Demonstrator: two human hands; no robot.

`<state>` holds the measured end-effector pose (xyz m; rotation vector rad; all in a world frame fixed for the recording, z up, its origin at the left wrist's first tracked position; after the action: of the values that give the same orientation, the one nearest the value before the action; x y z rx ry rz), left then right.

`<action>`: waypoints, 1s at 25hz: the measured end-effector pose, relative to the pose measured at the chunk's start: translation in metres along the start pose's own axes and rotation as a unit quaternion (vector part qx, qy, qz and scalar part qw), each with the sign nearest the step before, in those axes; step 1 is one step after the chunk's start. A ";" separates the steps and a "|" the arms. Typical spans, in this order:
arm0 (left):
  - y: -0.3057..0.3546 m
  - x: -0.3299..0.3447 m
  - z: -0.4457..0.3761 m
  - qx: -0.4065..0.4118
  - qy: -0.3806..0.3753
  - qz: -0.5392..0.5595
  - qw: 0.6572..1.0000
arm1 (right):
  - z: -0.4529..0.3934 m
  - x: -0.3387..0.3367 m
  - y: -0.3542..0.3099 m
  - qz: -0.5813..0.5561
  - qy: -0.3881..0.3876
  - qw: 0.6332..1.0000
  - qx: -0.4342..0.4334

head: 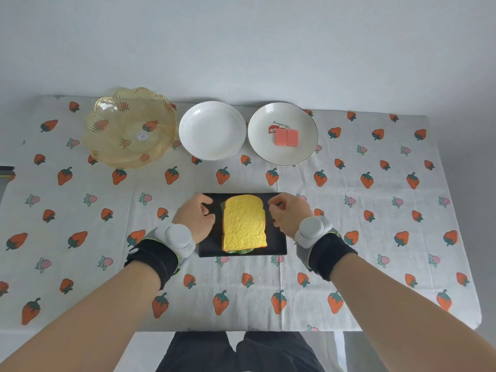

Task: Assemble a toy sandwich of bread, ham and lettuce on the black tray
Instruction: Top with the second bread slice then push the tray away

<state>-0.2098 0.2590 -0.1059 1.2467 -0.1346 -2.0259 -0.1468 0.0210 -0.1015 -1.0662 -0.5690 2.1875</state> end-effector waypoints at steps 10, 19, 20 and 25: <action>-0.048 0.029 -0.001 -0.059 -0.016 -0.048 0.997 | 0.003 0.014 0.070 0.076 0.006 0.994 0.080; -0.005 0.014 0.007 -0.020 0.001 -0.028 0.999 | 0.006 -0.028 0.048 0.042 0.055 0.996 0.049; 0.011 0.005 0.005 -0.008 0.004 -0.028 1.000 | 0.007 -0.044 0.042 0.030 0.073 0.996 0.043; 0.093 -0.029 -0.011 0.036 0.032 -0.018 0.999 | -0.005 -0.120 0.027 -0.006 0.144 0.989 0.027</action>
<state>-0.1443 0.2132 -0.0493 1.3674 -0.1566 -2.0245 -0.0957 -0.0810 -0.0563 -1.3165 -0.3829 1.9773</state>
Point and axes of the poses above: each hand's wrist, its own z-axis away from the middle knuckle, its own x-axis out of the palm, y = z × x, the point moved 9 cm from there along -z, towards the middle knuckle, and after that the axes turned 6 degrees about -z, right-handed, at the moved point
